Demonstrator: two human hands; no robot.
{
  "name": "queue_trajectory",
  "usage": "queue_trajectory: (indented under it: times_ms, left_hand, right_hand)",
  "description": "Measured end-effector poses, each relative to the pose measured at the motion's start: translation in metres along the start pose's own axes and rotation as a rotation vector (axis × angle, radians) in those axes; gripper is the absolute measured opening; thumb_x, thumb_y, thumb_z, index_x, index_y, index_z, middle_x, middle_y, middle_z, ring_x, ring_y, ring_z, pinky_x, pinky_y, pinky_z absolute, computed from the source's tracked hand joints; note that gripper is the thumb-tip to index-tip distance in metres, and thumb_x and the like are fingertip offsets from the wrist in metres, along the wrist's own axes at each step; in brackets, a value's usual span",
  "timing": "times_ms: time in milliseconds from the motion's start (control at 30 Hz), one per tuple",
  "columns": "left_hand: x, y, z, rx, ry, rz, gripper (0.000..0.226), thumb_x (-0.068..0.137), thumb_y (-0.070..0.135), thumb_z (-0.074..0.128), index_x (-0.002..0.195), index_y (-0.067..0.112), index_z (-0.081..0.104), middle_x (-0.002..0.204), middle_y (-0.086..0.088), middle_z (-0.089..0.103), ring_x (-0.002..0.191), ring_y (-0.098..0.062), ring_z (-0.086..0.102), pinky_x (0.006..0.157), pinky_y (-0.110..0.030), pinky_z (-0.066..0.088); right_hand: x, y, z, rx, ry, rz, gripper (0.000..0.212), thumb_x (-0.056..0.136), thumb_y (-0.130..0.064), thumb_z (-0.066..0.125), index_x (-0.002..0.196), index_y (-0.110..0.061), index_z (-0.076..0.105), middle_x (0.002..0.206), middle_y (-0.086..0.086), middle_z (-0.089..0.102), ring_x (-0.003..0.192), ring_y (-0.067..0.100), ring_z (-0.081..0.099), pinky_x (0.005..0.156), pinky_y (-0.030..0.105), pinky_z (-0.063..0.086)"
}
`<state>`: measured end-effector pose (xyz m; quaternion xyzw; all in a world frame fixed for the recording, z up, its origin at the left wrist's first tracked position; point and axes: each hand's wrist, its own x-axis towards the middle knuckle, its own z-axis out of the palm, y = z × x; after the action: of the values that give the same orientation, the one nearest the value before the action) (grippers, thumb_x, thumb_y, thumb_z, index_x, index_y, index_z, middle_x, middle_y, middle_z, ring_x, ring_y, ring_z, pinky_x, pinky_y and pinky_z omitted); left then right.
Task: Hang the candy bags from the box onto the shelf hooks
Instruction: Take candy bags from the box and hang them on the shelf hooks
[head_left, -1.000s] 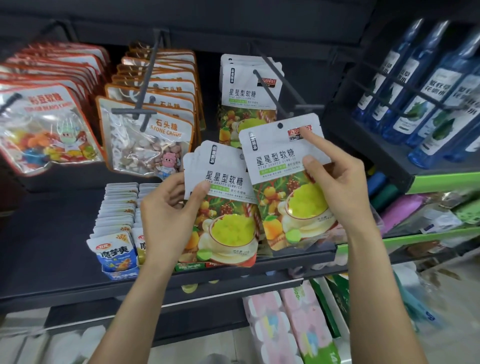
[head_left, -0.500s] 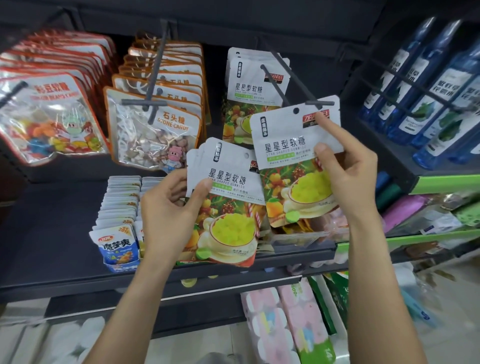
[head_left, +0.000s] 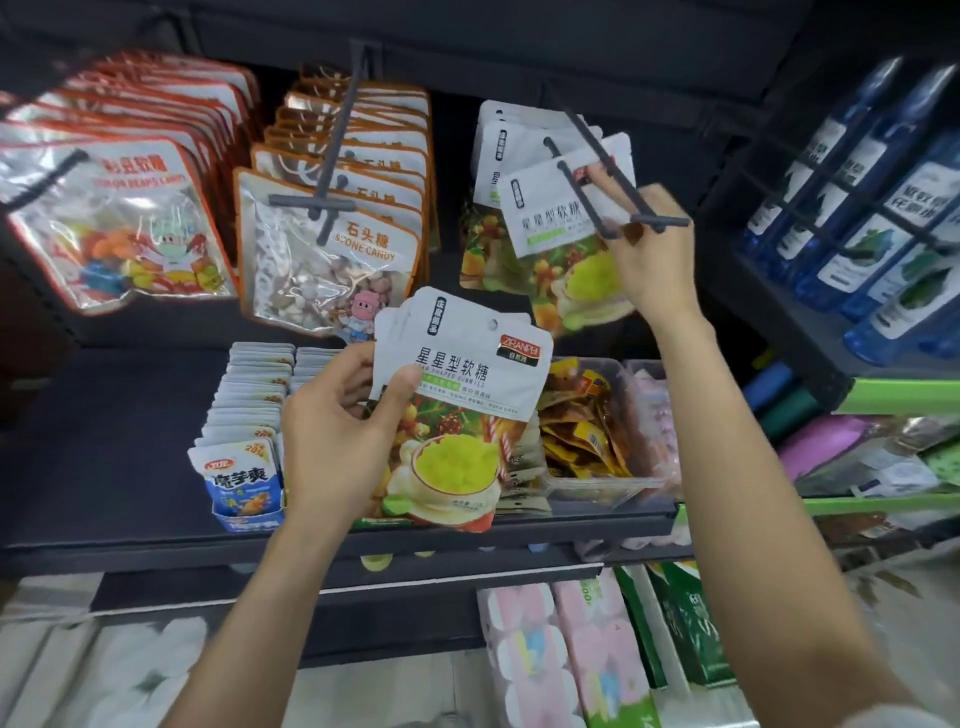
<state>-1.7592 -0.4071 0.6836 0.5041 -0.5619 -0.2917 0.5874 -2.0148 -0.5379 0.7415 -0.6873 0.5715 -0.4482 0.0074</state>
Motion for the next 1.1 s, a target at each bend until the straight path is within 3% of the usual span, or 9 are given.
queue_trajectory:
  times_ms: [67,167,233,300,433,567,667,833,1100]
  left_hand:
    - [0.000,0.000,-0.004,0.005,0.021,-0.008,0.023,0.085,0.021,0.071,0.088,0.042,0.062,0.084,0.035,0.067,0.088,0.004,0.066,0.082,-0.019,0.052]
    - [0.000,0.001,-0.007,0.006,0.032,-0.009,0.020,0.084,0.024,0.071,0.087,0.042,0.063,0.086,0.033,0.068,0.090,0.002,0.067,0.084,-0.024,0.053]
    - [0.002,0.001,-0.008,0.013,0.040,-0.004,0.017,0.083,0.025,0.071,0.089,0.040,0.065,0.091,0.029,0.070,0.092,-0.002,0.067,0.085,-0.028,0.053]
    - [0.005,0.003,-0.005,0.037,0.044,0.012,0.017,0.084,0.026,0.071,0.091,0.039,0.065,0.095,0.028,0.069,0.091,0.000,0.067,0.085,-0.026,0.053]
    - [0.009,0.007,0.004,0.054,0.039,0.026,0.019,0.084,0.027,0.071,0.092,0.043,0.063,0.089,0.033,0.068,0.090,0.004,0.066,0.081,-0.017,0.050]
    - [0.008,0.007,0.019,-0.018,0.025,-0.008,0.016,0.085,0.020,0.071,0.093,0.033,0.065,0.085,0.030,0.069,0.087,0.005,0.065,0.077,-0.011,0.047]
    - [0.005,0.012,0.029,-0.087,-0.002,-0.034,0.015,0.082,0.021,0.072,0.088,0.033,0.065,0.082,0.027,0.070,0.084,0.004,0.066,0.076,-0.012,0.048]
    - [0.001,0.018,0.033,-0.279,-0.111,-0.110,0.018,0.070,0.029,0.072,0.089,0.030,0.069,0.088,0.017,0.074,0.087,-0.003,0.069,0.074,-0.016,0.052]
    - [-0.005,0.013,0.032,-0.292,-0.060,-0.143,0.016,0.082,0.028,0.064,0.097,0.032,0.066,0.093,0.022,0.072,0.092,0.001,0.067,0.075,-0.013,0.050]
  right_hand:
    - [0.019,0.007,0.018,-0.068,-0.028,0.012,0.042,0.092,-0.024,0.050,0.132,-0.023,0.059,0.108,0.011,0.055,0.099,0.011,0.055,0.083,0.032,0.046]
    - [0.033,0.015,0.037,-0.173,-0.014,0.135,0.045,0.096,-0.038,0.044,0.130,-0.011,0.055,0.095,-0.006,0.044,0.087,-0.015,0.044,0.083,0.023,0.041]
    - [0.028,0.009,0.042,-0.308,-0.065,0.167,0.043,0.098,-0.032,0.043,0.133,-0.010,0.053,0.094,-0.009,0.041,0.092,0.003,0.047,0.078,0.023,0.037]
    - [0.015,0.003,0.041,-0.249,0.049,0.092,0.041,0.093,-0.030,0.046,0.130,-0.018,0.056,0.115,-0.001,0.043,0.104,0.012,0.040,0.071,0.017,0.029]
    - [-0.036,-0.014,0.024,0.106,0.058,0.125,0.030,0.098,-0.026,0.053,0.121,-0.010,0.064,0.123,0.009,0.055,0.102,0.008,0.045,0.082,0.015,0.036]
    - [-0.104,-0.051,-0.001,0.670,-0.091,0.427,0.052,0.083,-0.057,0.054,0.126,-0.028,0.055,0.120,-0.011,0.062,0.107,-0.005,0.057,0.088,0.015,0.048]
    - [-0.134,-0.064,0.004,0.780,-0.123,0.543,0.053,0.069,-0.042,0.070,0.117,-0.026,0.053,0.110,-0.015,0.066,0.100,-0.006,0.062,0.082,0.021,0.054]
    - [-0.146,-0.063,0.002,0.899,0.035,0.581,0.032,0.082,-0.006,0.071,0.107,-0.024,0.062,0.104,-0.005,0.074,0.099,0.009,0.069,0.076,0.024,0.057]
    - [-0.147,-0.054,-0.012,0.721,0.183,0.447,0.039,0.087,-0.003,0.068,0.121,-0.015,0.054,0.111,0.001,0.069,0.103,0.012,0.066,0.079,0.021,0.052]
